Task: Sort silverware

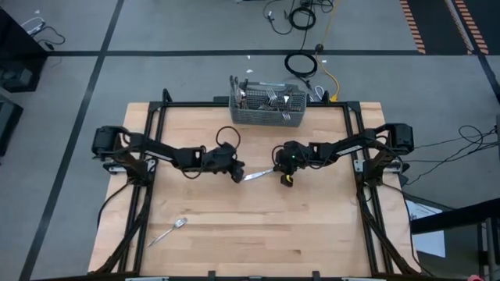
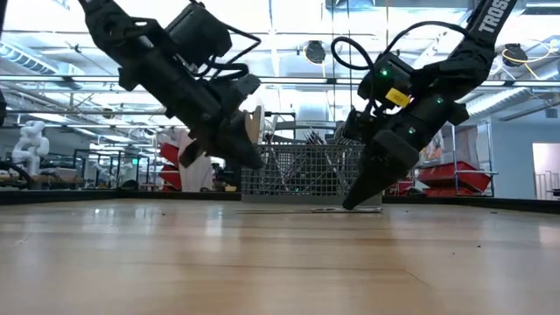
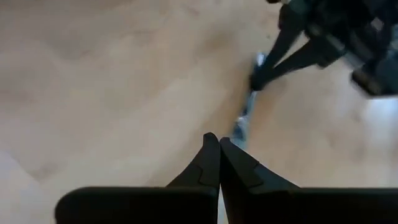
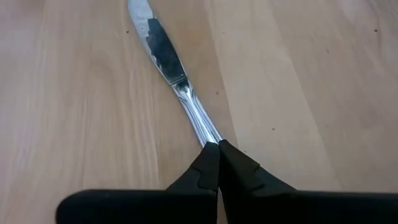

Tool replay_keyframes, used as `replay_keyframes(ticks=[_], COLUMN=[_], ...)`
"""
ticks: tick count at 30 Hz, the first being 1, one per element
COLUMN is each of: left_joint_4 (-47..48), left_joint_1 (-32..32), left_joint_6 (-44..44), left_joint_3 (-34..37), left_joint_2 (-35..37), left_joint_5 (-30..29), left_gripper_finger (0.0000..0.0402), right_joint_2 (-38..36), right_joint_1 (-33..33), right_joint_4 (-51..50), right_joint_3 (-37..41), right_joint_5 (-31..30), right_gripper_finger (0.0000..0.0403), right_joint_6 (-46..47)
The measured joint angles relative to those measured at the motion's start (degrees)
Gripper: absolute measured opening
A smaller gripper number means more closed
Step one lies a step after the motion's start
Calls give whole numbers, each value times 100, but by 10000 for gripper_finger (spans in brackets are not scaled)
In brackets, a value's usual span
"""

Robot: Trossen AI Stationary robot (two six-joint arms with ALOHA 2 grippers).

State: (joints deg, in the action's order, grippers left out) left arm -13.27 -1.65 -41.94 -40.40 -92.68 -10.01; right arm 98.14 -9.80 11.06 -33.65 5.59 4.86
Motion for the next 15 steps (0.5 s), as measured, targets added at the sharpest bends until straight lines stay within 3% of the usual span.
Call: replay_keyframes(ticks=[3,6,11,15], left_joint_4=[105,177,618,770], left_joint_1=[20,123,273,460], left_joint_6=[990,2515,4146,4896], left_joint_3=[0,-7,-9,-22], left_joint_2=[42,-16,-9,-131], left_joint_5=[-54,384,347,4], left_gripper_finger=[9,29,106,175], right_joint_2=[1,3,3,12], right_joint_1=[0,0,0,0], right_joint_4=[18,18,25,116], right_joint_3=[0,0,0,9], right_joint_5=[10,14,30,68], right_gripper_finger=[1,1,1,0], right_joint_6=[53,89,249,451])
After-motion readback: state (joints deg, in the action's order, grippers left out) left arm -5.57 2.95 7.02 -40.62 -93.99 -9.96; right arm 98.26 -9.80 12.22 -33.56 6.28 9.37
